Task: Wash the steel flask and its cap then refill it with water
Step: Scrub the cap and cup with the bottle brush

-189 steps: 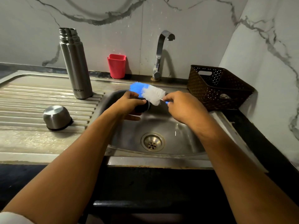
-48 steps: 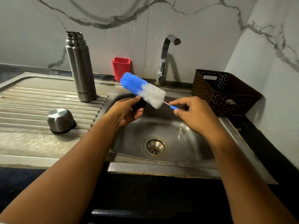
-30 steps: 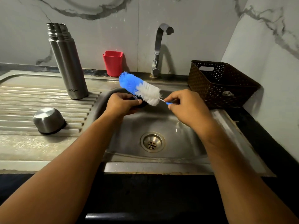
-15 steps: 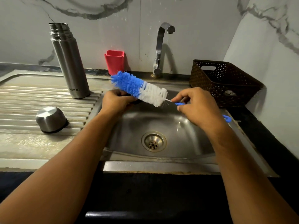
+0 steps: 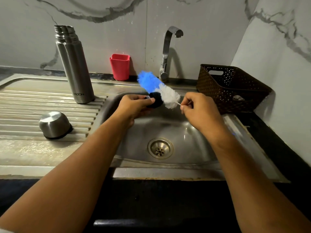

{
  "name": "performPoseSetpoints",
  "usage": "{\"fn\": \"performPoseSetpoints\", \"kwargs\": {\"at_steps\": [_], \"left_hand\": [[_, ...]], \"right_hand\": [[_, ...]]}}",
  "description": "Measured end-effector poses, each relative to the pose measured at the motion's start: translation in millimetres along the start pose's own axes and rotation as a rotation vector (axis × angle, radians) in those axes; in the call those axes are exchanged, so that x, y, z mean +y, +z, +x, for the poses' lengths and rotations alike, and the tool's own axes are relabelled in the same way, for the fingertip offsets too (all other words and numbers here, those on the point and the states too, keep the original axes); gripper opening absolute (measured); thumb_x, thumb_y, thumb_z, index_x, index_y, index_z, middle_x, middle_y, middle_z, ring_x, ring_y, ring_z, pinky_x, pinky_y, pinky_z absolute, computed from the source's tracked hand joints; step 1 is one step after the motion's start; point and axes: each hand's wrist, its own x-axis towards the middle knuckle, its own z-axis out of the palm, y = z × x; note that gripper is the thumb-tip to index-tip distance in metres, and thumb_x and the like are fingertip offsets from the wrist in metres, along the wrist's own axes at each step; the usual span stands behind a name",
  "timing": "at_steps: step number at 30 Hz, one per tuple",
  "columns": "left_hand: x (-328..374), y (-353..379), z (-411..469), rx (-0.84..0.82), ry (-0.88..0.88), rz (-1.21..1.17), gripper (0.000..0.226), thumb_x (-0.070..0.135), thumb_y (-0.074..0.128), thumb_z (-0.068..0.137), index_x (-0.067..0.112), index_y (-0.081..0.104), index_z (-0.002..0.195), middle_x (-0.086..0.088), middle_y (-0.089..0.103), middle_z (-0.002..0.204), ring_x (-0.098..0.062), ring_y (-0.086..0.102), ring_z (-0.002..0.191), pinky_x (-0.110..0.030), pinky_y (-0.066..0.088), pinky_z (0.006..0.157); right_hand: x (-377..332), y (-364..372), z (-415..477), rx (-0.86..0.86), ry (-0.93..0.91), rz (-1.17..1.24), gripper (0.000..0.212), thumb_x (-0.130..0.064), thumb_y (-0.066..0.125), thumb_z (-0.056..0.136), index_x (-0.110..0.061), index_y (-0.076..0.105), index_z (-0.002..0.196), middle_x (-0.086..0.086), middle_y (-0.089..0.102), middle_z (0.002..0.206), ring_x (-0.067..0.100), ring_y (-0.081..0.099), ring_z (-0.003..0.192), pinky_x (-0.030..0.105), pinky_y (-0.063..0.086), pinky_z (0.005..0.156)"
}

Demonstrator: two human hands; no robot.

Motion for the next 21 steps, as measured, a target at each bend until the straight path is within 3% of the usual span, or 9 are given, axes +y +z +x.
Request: {"fn": "performPoseSetpoints", "kwargs": {"at_steps": [3,7,11,14,17,21], "left_hand": [[2,-5,6,0.044,-0.028,-0.103,0.009,0.006,0.077,0.091,0.007,0.07,0.096,-0.016,0.076,0.091,-0.022,0.077,0.074,-0.028,0.062,0.065],[1,-14,12,0.106,-0.056,-0.292,0.012,0.005,0.068,0.098,0.006,0.064,0.109,-0.017,0.073,0.089,-0.019,0.075,0.064,-0.026,0.062,0.058],[-2,-4,11,0.016,-0.076,-0.278,0.021,0.005,0.068,0.098,0.004,0.066,0.119,-0.018,0.074,0.097,-0.021,0.076,0.072,-0.028,0.063,0.062],[-1,-6,11,0.096,-0.04,-0.282,0.018,0.005,0.072,0.094,0.006,0.067,0.111,-0.016,0.074,0.096,-0.02,0.076,0.067,-0.029,0.065,0.066],[-6,-13,12,0.206,0.08,-0.123,0.023,0.002,0.076,0.091,0.007,0.066,0.111,-0.014,0.072,0.104,-0.021,0.074,0.077,-0.025,0.062,0.061],[-13,-1,8,0.151,0.157,0.142,0.025,0.009,0.086,0.082,0.018,0.067,0.096,-0.013,0.073,0.102,-0.023,0.075,0.085,-0.03,0.062,0.07]], "right_hand": [[1,0,-1,-0.078,0.073,0.095,0.015,-0.016,0.071,0.09,-0.022,0.067,0.077,-0.005,0.072,0.071,0.002,0.067,0.064,0.028,0.053,0.062],[-3,-14,-12,-0.244,0.195,0.39,0.007,0.0,0.065,0.094,-0.002,0.067,0.088,0.018,0.075,0.079,0.0,0.05,0.036,0.01,0.032,0.037],[-10,0,-5,-0.213,0.292,0.458,0.012,-0.004,0.063,0.096,-0.01,0.064,0.086,0.017,0.076,0.082,0.002,0.044,0.036,0.016,0.027,0.032],[-11,-3,-6,-0.292,0.353,0.511,0.01,-0.006,0.063,0.097,-0.011,0.064,0.089,0.015,0.077,0.081,0.009,0.041,0.042,0.017,0.026,0.038],[-9,-6,-12,-0.343,0.359,0.513,0.006,-0.006,0.063,0.097,-0.008,0.065,0.091,0.015,0.077,0.081,0.01,0.041,0.044,0.017,0.025,0.039],[-8,8,-12,-0.226,0.356,0.479,0.015,-0.002,0.064,0.094,-0.009,0.064,0.081,0.016,0.076,0.078,0.011,0.041,0.04,0.017,0.026,0.036]]}}
